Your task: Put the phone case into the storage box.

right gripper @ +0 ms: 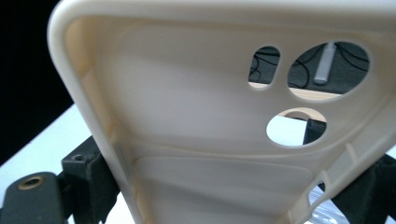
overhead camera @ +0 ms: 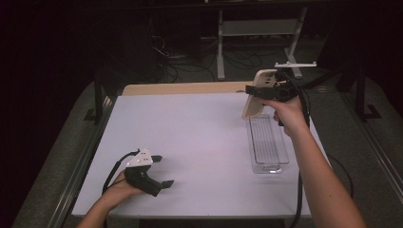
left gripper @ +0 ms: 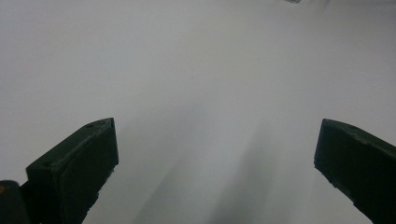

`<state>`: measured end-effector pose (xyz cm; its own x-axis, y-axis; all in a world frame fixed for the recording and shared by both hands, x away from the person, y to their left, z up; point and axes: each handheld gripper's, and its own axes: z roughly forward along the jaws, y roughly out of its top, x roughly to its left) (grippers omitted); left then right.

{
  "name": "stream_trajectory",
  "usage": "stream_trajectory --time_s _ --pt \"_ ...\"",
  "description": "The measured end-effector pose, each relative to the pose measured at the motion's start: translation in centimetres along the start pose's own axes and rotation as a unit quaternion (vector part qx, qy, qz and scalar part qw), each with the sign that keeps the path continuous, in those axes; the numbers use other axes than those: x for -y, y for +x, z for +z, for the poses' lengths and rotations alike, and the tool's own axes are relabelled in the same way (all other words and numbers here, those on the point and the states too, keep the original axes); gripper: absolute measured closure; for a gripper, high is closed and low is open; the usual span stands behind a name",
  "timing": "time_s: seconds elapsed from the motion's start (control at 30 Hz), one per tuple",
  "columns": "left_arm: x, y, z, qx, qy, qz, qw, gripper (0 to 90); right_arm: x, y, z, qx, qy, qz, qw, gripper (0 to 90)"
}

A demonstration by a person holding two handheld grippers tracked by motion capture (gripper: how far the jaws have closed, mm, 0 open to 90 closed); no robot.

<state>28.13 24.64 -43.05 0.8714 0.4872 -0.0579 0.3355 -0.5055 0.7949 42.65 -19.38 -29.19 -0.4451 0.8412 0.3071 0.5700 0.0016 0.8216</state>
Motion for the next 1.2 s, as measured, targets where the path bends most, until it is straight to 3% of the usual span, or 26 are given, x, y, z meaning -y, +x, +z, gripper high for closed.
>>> stream_trajectory --time_s 0.1,0.2,0.6,0.97,1.2 --pt "0.0 -0.2 0.1 0.001 -0.008 -0.009 0.9999 0.0 -0.3 -0.4 0.0 0.015 0.009 -0.001 0.9999 9.9" --pt "0.0 -0.1 0.0 0.0 -0.008 -0.006 1.0 0.0 -0.6 -0.8 0.0 0.035 0.015 -0.01 0.9992 9.9" --pt "0.0 0.0 0.0 -0.002 0.0 0.0 1.0 0.0 -1.1 -2.5 1.6 0.084 0.034 0.006 0.9959 9.9" --pt "0.1 -0.2 0.1 0.002 -0.003 -0.002 1.0 0.0 -0.7 -3.4 4.4 0.138 0.061 0.017 0.9884 9.9" --pt "0.0 -0.1 0.0 0.003 -0.001 0.0 1.0 0.0 -0.4 -4.1 6.0 0.155 0.076 0.025 0.9846 9.9"
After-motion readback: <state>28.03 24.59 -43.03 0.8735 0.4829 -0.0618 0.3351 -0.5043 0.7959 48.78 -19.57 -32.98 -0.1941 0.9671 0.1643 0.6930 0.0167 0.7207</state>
